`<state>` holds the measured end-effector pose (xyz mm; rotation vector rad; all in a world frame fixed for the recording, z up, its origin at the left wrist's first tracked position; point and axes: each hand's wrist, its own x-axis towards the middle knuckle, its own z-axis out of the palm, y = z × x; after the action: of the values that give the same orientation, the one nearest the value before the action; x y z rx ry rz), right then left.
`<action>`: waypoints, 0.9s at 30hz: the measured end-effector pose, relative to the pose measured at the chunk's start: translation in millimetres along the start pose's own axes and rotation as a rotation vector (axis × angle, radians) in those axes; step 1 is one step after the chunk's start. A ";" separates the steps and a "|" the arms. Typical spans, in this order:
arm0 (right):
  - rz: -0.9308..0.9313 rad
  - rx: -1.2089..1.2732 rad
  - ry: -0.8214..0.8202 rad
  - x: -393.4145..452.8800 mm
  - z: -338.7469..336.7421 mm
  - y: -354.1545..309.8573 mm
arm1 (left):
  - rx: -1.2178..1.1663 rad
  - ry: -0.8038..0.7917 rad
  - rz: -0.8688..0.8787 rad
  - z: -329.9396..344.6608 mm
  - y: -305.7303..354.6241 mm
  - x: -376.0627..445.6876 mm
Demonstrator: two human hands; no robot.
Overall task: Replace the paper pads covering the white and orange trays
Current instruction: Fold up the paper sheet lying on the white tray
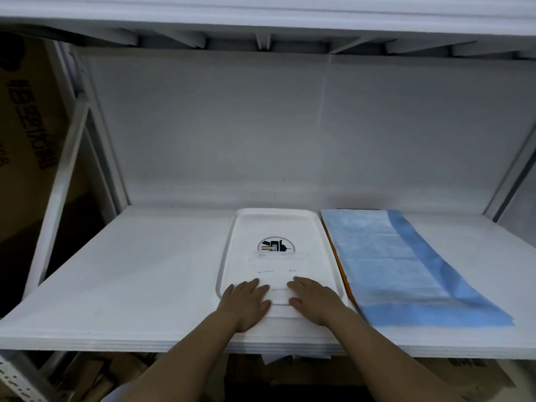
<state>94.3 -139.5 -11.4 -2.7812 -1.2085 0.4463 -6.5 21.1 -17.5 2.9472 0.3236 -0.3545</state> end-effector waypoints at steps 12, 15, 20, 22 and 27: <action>-0.069 0.131 0.028 27.9 0.8 11.4 | -0.107 0.021 -0.006 -3.2 -7.4 26.1; -0.070 0.058 0.039 32.5 -0.3 10.8 | -0.125 0.042 -0.011 -2.4 -8.5 30.3; -0.144 -0.297 0.084 34.7 4.0 8.8 | -0.097 0.120 0.001 -0.4 -7.4 34.9; -0.133 -0.331 0.142 35.5 6.9 8.0 | -0.080 0.159 0.024 1.4 -8.2 37.1; -0.127 -0.293 0.300 38.0 16.6 10.0 | -0.048 0.257 0.107 3.0 -9.3 39.0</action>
<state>121.1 -119.6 -37.9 -2.8362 -1.4614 -0.1679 27.7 37.1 -31.3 2.9487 0.2004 0.0460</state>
